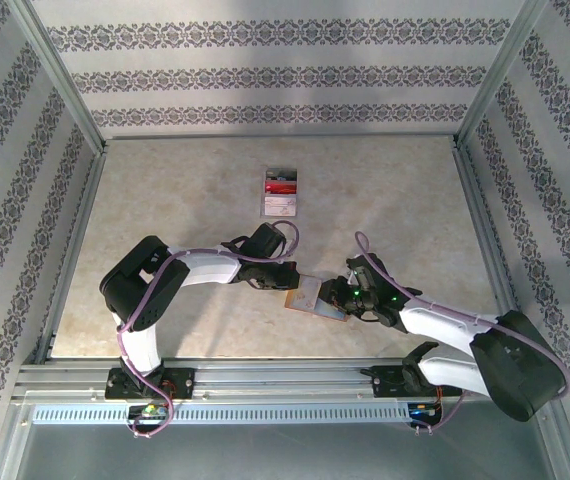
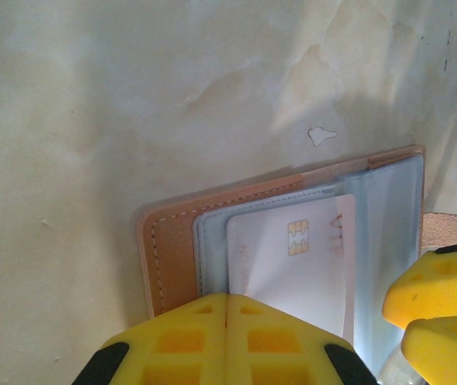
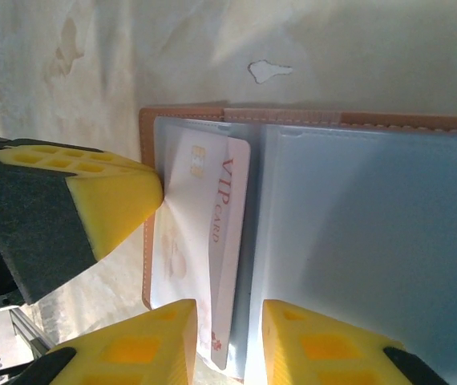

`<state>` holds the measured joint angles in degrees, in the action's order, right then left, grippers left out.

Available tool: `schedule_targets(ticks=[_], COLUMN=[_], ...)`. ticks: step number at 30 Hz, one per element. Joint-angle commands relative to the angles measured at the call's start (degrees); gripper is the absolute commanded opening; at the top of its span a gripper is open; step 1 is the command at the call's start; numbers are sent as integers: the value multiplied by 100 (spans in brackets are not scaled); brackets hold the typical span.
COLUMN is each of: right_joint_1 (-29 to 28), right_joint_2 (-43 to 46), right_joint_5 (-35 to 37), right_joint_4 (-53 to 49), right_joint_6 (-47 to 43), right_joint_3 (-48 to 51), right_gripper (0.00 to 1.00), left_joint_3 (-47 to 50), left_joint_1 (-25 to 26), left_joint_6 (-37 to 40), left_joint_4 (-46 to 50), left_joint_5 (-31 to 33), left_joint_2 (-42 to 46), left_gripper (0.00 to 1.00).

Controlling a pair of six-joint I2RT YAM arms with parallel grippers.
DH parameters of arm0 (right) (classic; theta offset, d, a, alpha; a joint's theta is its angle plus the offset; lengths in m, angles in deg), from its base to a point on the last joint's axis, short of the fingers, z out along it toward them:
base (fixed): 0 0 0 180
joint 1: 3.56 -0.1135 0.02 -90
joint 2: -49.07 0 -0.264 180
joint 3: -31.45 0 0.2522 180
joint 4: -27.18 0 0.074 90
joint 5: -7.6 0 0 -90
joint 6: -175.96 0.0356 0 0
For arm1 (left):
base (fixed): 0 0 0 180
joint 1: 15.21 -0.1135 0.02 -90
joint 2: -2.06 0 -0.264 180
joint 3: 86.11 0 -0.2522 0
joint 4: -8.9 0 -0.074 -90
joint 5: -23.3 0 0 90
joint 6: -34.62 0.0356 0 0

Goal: Take the credit cards out of the card holder

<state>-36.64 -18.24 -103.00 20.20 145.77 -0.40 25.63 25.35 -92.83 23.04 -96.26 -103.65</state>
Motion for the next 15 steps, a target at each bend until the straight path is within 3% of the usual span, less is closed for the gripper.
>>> schedule_targets(ticks=[1, 15], right_joint_1=[-93, -155], right_joint_2=[-71, -170], right_joint_5=[10, 21], right_joint_4=[130, 311], right_joint_6=[49, 104], right_joint_3=[-127, -116], right_gripper=[28, 26], left_joint_3=[66, 88], left_joint_1=[50, 54], left_joint_6=[176, 177], left_joint_4=[383, 381], left_joint_5=[356, 370], left_joint_2=[-174, -154], left_gripper=[0, 0])
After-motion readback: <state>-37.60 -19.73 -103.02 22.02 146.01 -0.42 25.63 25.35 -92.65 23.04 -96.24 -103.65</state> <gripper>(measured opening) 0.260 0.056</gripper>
